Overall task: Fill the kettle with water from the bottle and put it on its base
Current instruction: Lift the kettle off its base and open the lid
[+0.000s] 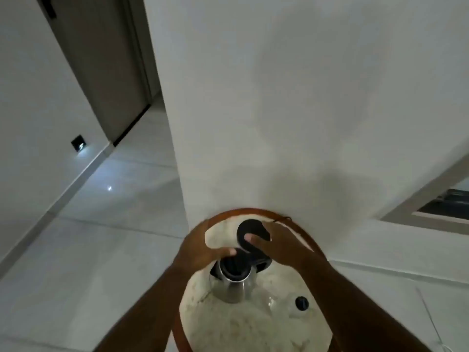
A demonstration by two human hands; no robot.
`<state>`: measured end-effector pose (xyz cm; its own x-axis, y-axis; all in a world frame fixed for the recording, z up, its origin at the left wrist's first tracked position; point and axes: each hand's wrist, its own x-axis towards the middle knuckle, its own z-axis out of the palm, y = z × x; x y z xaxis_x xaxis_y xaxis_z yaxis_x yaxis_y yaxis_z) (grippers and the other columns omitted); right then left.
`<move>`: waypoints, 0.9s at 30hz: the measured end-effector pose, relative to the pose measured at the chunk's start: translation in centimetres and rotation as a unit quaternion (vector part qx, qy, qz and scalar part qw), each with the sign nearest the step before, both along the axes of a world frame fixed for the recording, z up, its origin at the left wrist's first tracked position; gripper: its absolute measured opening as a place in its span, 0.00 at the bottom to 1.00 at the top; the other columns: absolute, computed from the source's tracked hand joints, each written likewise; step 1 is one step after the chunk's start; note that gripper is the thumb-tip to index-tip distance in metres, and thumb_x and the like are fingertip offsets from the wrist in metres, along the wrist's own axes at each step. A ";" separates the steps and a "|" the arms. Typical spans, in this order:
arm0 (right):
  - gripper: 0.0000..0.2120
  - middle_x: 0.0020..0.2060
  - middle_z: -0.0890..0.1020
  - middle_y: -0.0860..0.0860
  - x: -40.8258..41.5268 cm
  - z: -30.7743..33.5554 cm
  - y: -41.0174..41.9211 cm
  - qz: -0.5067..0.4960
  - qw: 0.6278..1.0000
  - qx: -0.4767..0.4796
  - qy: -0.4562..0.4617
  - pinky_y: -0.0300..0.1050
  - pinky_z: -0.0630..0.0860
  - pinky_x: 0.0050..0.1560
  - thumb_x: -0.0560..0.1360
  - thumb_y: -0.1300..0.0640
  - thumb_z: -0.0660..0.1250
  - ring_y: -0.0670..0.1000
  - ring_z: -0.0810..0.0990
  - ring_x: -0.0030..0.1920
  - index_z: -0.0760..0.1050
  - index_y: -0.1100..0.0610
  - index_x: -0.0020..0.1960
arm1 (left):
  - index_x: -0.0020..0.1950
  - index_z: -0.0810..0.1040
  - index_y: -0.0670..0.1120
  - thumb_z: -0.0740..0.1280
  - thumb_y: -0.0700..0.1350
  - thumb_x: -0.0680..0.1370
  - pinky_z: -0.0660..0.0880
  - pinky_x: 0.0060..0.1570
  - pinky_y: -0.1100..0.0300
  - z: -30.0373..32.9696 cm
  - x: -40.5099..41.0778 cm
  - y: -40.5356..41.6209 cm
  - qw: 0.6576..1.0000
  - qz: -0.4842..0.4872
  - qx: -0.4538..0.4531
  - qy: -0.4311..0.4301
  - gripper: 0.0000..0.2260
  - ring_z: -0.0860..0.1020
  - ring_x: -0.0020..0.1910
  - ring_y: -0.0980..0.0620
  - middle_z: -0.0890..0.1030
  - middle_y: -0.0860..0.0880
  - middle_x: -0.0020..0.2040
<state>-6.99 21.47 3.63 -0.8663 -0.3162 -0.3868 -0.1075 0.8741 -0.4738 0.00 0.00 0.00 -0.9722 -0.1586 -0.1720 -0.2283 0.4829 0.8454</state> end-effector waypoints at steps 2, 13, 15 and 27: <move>0.54 0.75 0.63 0.56 -0.2 -4.2 -0.7 -0.004 0.999 0.004 -0.045 0.53 0.61 0.70 0.61 0.21 0.54 0.57 0.62 0.73 0.57 0.56 0.75 | 0.70 0.65 0.65 0.81 0.64 0.54 0.66 0.56 0.74 -4.4 0.7 0.6 0.998 0.017 0.042 -0.039 0.47 0.69 0.67 0.60 0.72 0.61 0.68; 0.40 0.66 0.71 0.57 0.8 -15.6 -2.5 0.018 0.990 0.123 0.059 0.57 0.65 0.65 0.64 0.26 0.59 0.62 0.67 0.65 0.69 0.55 0.64 | 0.62 0.65 0.66 0.82 0.52 0.59 0.67 0.48 0.79 -15.5 0.3 1.5 0.991 -0.094 0.018 -0.095 0.38 0.74 0.56 0.63 0.73 0.67 0.57; 0.37 0.61 0.73 0.56 0.9 -15.6 -2.6 0.023 0.988 0.132 0.081 0.56 0.69 0.61 0.65 0.29 0.60 0.60 0.70 0.60 0.70 0.55 0.62 | 0.59 0.64 0.70 0.82 0.54 0.59 0.66 0.43 0.83 -15.7 0.4 1.4 0.991 -0.086 0.022 -0.096 0.37 0.72 0.51 0.71 0.70 0.73 0.53; 0.15 0.41 0.83 0.56 -2.1 -12.1 -0.5 0.008 0.988 -0.074 -0.134 0.50 0.81 0.48 0.70 0.46 0.71 0.54 0.83 0.43 0.79 0.58 0.46 | 0.58 0.59 0.80 0.81 0.58 0.55 0.67 0.50 0.73 -16.3 0.4 1.1 0.988 -0.102 0.041 -0.105 0.42 0.73 0.53 0.68 0.71 0.81 0.53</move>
